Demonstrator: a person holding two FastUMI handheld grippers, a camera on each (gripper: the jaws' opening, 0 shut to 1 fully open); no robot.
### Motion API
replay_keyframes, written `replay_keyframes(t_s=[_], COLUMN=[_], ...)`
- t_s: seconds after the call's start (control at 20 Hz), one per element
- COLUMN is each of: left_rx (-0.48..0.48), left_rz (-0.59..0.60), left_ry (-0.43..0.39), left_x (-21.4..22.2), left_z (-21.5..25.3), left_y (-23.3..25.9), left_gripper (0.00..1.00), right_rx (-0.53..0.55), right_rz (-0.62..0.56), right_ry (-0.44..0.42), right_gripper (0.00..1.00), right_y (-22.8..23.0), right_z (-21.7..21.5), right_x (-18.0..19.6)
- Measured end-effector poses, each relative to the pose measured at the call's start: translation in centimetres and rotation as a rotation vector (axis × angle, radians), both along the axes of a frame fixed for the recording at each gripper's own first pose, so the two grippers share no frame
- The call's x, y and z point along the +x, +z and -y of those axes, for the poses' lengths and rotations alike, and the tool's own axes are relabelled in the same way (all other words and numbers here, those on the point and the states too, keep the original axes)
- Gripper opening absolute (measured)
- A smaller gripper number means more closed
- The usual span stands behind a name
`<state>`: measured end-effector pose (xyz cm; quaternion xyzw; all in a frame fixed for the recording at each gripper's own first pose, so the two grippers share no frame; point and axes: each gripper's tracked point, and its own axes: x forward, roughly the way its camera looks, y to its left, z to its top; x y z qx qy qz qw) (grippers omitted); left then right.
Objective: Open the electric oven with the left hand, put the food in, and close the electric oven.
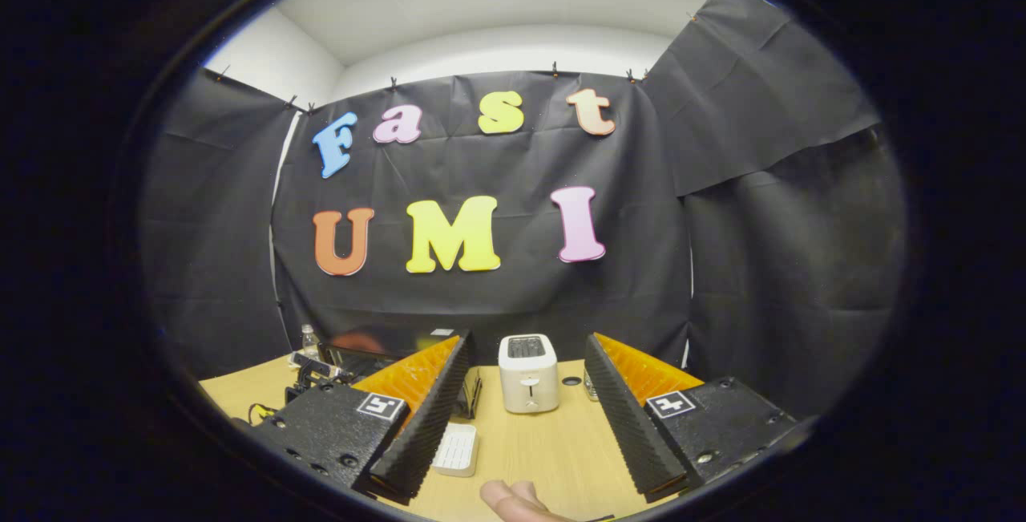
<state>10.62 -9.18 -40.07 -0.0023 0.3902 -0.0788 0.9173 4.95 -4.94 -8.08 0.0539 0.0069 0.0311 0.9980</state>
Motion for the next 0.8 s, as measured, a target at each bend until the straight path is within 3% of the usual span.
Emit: replay_keyframes(t_s=[0.55,0.6,0.65,0.8], left_rx=[0.008,0.008,0.011,0.031], left_rz=[0.135,0.147,0.164,0.219], left_ry=[0.026,0.026,0.023,0.01], left_x=[1.5,1.9,2.2,3.2], left_z=[-1.1,-1.0,-1.0,-1.1], left_y=[5.1,5.5,6.0,7.5], left_gripper=[0.94,0.84,0.94,0.95], right_rx=[0.009,0.01,0.013,0.015], right_rz=[-0.021,-0.03,-0.034,-0.05], right_ry=[-0.029,-0.034,-0.036,-0.04], right_gripper=[0.95,0.95,0.95,0.95], right_y=[-0.9,-1.2,-1.4,-1.7], right_z=[0.7,0.9,0.9,0.8], right_x=[0.1,0.2,0.1,-0.3])
